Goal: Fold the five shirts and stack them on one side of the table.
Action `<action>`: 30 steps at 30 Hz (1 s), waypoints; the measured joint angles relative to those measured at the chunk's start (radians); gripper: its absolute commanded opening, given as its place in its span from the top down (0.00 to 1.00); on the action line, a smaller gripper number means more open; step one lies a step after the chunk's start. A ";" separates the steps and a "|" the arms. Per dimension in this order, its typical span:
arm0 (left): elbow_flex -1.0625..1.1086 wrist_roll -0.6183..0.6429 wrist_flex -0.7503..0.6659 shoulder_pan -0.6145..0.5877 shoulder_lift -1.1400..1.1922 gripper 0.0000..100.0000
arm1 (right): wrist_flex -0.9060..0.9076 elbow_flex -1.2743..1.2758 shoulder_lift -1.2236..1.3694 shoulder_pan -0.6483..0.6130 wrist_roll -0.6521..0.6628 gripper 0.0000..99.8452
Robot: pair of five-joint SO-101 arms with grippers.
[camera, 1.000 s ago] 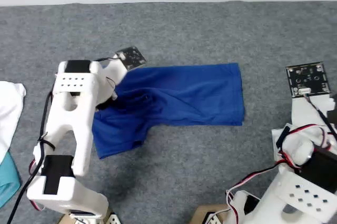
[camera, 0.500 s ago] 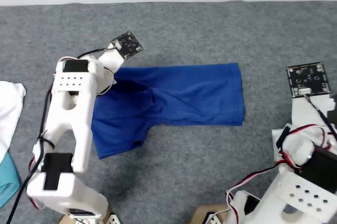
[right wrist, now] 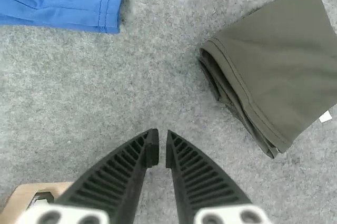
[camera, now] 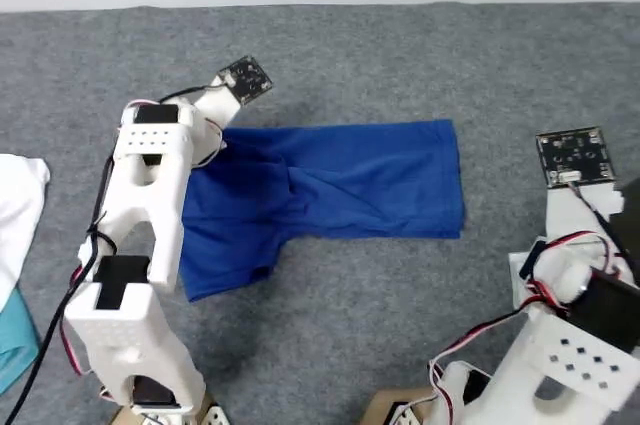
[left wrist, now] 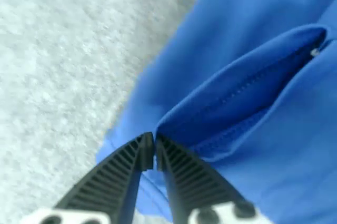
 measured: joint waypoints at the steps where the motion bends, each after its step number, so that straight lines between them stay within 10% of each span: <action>1: -0.015 0.000 0.000 0.000 0.008 1.00 | 0.000 0.000 0.000 0.000 0.000 0.96; 24: -0.089 -0.005 0.087 -0.017 -0.037 0.83 | 0.000 0.000 0.000 0.000 0.000 0.96; 30: -0.089 -0.020 0.292 0.005 -0.160 0.86 | 0.000 0.035 0.000 0.000 0.000 0.96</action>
